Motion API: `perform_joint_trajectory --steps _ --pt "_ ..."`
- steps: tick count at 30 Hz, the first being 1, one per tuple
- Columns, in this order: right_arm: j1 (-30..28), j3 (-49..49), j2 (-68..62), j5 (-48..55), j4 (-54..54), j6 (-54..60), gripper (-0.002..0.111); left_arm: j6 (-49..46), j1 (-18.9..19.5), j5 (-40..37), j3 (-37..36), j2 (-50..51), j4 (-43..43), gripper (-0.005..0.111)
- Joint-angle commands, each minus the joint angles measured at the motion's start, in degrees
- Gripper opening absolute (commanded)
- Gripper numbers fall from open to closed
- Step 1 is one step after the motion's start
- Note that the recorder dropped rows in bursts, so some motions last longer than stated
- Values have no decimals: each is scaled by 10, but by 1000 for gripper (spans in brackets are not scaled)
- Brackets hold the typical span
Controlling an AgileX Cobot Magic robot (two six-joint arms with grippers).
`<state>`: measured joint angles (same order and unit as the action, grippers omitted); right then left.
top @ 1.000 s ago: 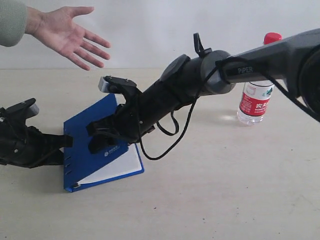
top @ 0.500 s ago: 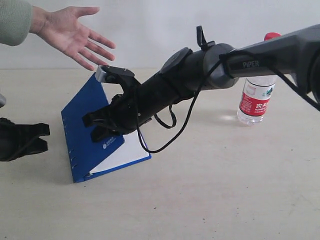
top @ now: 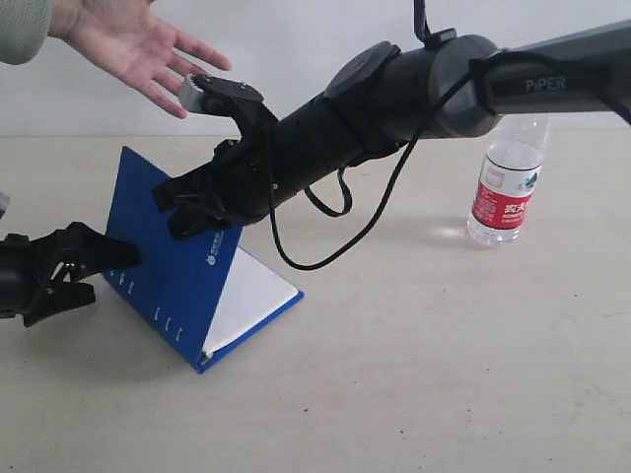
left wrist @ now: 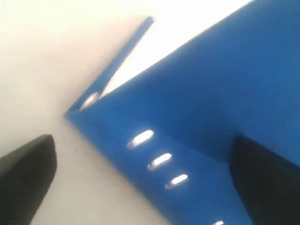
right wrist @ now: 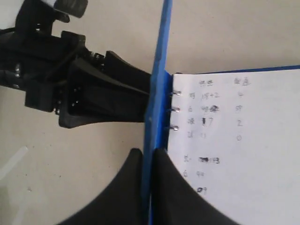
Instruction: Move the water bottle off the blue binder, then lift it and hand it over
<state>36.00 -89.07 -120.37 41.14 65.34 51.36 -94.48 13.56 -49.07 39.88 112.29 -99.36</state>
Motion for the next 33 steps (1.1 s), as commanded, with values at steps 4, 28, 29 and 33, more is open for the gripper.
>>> perform_joint_trajectory --steps 4,28,29,33 --pt "-1 -2 11 6 12 -3 0 -5 -1 -186 43 137 -6 92" --pt "-1 -48 66 95 143 6 0 -99 -51 -209 69 154 -6 79" --pt "0 -47 66 95 143 6 0 -94 -53 -209 72 154 -6 68" --pt "0 -47 66 98 144 0 0 -36 -58 -209 89 154 -6 13"
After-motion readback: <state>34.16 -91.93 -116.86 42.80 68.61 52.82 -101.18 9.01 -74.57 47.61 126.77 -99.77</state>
